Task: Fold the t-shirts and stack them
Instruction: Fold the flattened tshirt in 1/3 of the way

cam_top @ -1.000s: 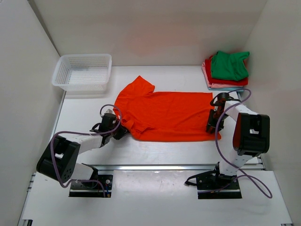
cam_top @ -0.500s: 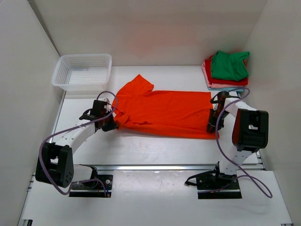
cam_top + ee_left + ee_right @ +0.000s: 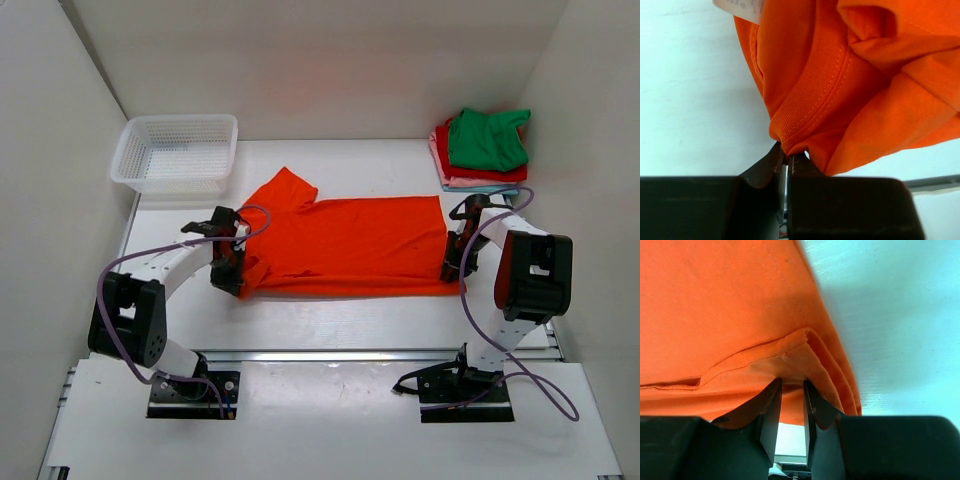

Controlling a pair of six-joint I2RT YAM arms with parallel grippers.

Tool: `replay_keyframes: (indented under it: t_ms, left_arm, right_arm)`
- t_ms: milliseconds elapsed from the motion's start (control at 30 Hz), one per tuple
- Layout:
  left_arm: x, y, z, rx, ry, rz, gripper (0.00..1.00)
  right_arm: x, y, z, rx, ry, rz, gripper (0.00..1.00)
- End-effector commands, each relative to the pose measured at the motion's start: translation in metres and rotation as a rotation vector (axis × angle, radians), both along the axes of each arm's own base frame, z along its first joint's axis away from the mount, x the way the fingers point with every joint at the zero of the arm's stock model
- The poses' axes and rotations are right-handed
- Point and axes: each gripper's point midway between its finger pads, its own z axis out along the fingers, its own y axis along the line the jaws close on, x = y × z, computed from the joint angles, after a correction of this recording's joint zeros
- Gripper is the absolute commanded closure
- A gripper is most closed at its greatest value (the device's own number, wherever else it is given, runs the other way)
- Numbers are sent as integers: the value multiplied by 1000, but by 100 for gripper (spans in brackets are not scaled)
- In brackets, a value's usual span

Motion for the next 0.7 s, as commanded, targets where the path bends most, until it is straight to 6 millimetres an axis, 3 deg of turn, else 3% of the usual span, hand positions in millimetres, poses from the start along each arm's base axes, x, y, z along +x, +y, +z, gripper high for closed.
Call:
replay_keyframes:
  t_ms: [0,167,500,533,600,667]
  left_arm:
    - [-5,28,16,145,6,-60,100]
    - [3,35,34,256,-35,-97,100]
    - [-1,44,49,272,-126,-94,99]
    - [-2,44,49,275,-137,-103,97]
    - [0,44,58,264,-189,-89,84]
    - [0,46,63,263,-214,-80,84]
  right_arm:
    - [8,-24,-11,-96,-12,-2,78]
    - [4,-25,-13,-103,0,8,78]
    - [2,-29,-12,-116,-1,5,78]
    - [2,-28,-13,-117,1,7,79]
    - [1,-28,-15,-116,7,7,79]
    - [0,-28,-13,-117,8,9,80]
